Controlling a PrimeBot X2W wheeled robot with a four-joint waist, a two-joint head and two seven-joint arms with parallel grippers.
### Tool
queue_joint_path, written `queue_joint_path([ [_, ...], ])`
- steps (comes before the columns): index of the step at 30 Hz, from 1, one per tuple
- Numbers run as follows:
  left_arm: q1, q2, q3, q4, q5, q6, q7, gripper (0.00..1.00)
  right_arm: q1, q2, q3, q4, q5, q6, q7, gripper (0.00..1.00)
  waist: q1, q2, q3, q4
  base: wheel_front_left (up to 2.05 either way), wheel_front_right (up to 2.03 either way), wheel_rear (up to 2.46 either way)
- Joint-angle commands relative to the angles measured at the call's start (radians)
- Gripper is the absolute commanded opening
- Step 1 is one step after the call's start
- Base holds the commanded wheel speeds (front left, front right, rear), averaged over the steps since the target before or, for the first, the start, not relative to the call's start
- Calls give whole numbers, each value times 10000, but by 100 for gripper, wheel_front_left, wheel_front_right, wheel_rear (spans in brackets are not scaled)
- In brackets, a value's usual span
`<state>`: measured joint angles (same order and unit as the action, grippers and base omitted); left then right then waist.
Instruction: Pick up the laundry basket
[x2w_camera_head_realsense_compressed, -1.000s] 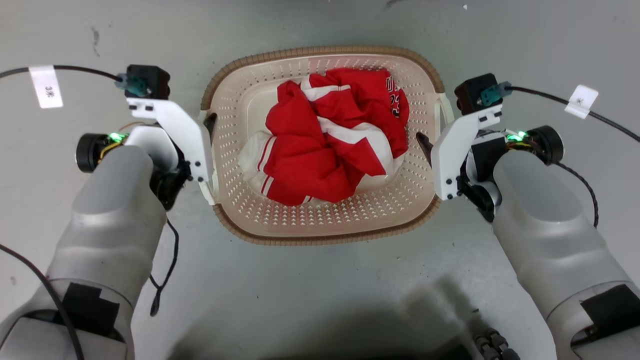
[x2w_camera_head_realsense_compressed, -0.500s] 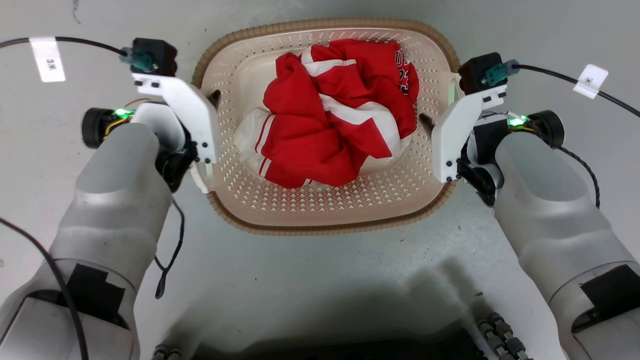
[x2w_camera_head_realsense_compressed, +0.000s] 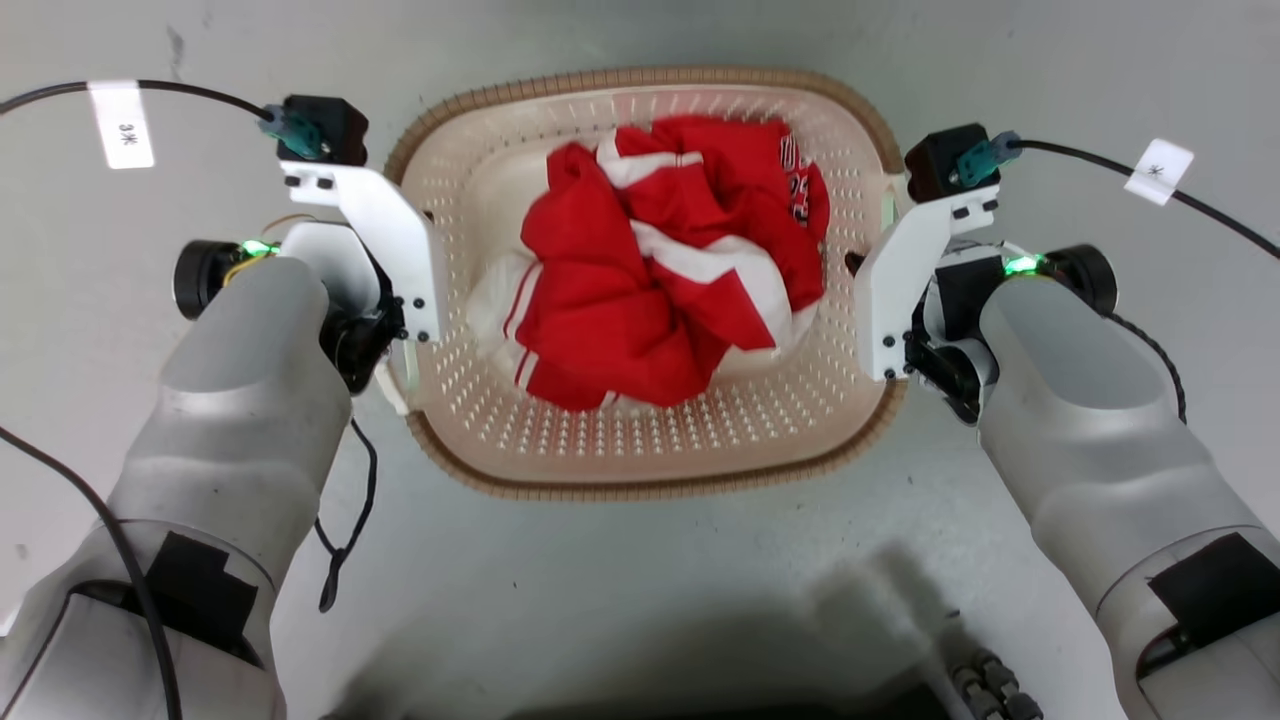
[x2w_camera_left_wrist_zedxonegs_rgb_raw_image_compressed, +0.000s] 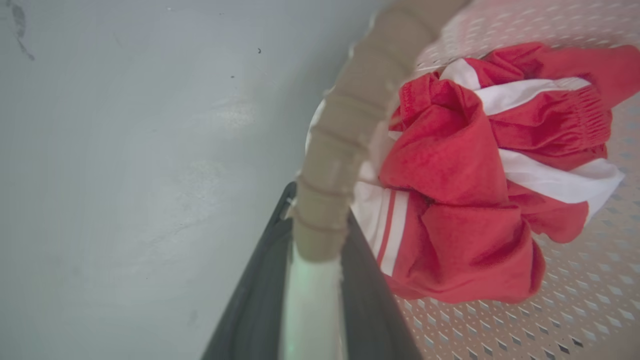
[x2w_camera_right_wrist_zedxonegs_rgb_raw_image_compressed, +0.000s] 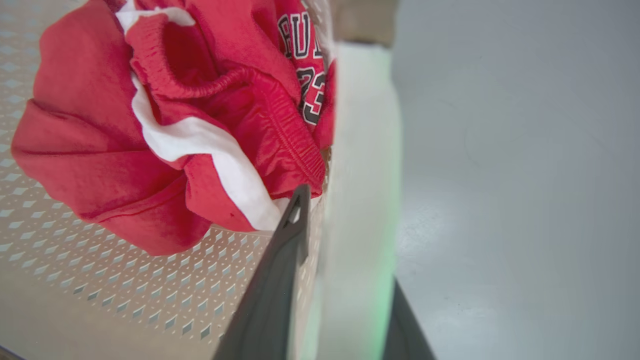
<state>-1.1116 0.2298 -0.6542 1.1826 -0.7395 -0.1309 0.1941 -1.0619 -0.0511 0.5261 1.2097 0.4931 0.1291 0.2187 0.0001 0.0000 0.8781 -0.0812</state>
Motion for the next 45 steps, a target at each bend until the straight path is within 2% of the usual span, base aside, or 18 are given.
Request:
queue_joint_path([
  [1,65,-52,-109,-11,-74,11,151,0,129,19,118,51,68,28,164,0,-1,0,-342,25,0,0,0],
  [15,928,-161,-845,-222,-1589,-12,2797,0,871,74,1211,-47,1601,30,2712,0,-1,0,-2883,17,0,0,0],
  [26,1559,-166,-1250,-344,-2516,-15,3992,0,1355,87,1691,78,2638,30,4236,0,-1,0,-4666,46,0,0,0],
  [36,2158,-257,-1529,-313,-3213,-49,5097,0,1841,101,2061,74,3364,30,5001,0,-1,0,-6185,53,0,0,0],
  [45,2703,-471,-1708,-144,-3594,-51,5534,0,2262,116,2314,281,3793,31,5529,0,-1,0,-7287,85,0,0,0],
])
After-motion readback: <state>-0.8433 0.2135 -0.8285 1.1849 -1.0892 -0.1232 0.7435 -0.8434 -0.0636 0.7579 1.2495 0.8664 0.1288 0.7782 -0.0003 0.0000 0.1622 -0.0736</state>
